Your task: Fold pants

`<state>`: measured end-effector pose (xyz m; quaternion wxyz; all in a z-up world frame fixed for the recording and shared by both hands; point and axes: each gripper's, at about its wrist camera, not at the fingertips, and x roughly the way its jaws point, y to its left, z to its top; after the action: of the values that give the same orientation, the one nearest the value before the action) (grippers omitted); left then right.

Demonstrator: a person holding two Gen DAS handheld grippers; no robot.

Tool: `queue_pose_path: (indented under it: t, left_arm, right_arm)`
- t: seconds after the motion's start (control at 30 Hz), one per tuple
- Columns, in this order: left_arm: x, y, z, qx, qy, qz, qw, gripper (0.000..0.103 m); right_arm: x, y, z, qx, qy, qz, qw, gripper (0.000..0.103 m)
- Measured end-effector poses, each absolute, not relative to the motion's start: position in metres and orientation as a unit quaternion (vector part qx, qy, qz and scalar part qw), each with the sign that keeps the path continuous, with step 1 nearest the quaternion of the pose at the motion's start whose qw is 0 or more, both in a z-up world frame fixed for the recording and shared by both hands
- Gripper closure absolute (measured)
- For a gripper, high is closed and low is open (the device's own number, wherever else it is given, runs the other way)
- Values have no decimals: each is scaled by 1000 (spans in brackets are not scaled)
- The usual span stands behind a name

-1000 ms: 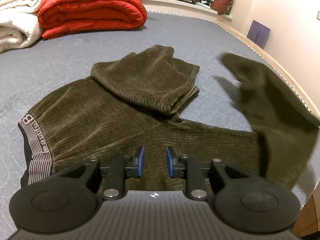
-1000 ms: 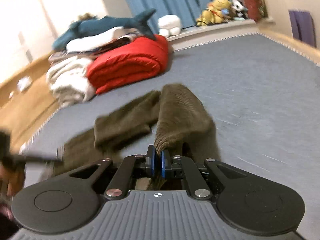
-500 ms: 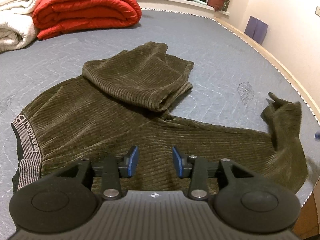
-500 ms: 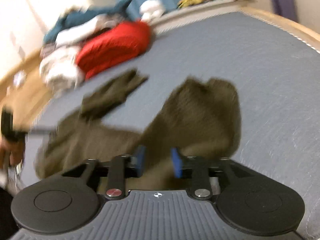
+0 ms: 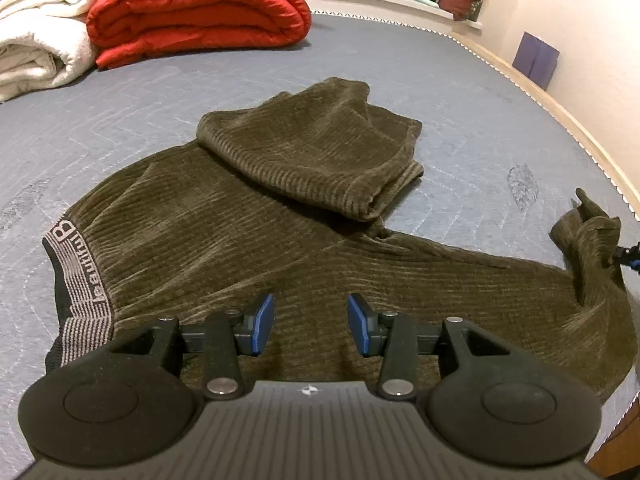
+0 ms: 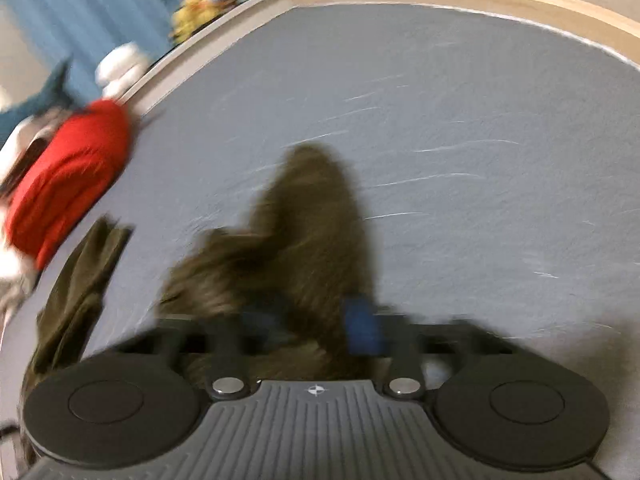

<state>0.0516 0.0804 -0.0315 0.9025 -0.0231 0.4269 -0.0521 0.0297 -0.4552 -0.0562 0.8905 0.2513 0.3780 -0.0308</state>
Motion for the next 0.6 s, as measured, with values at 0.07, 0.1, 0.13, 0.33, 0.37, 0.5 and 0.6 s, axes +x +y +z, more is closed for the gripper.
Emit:
queue_pose_path:
  t: [0.07, 0.1, 0.13, 0.33, 0.37, 0.5, 0.6]
  left_arm:
    - [52, 82, -29, -26, 425, -52, 903, 58]
    - [52, 82, -28, -27, 424, -53, 904, 58]
    - [52, 81, -27, -28, 423, -54, 904, 58]
    - [52, 72, -29, -19, 427, -62, 902, 57]
    - [51, 71, -30, -19, 428, -63, 902, 56]
    - [49, 71, -28, -20, 426, -64, 902, 53]
    - [48, 73, -28, -20, 425, -65, 903, 53]
  right_arm:
    - [37, -421, -38, 181, 357, -13, 916, 91]
    - [38, -402, -26, 151, 344, 10, 927, 91]
    - [36, -375, -13, 118, 326, 51, 936, 91]
    - [-12, -247, 27, -5, 279, 362, 889, 89]
    - [-12, -248, 32, 4, 272, 367, 890, 79]
    - [5, -306, 38, 129, 257, 275, 917, 55]
    - [28, -355, 19, 203, 280, 160, 924, 53]
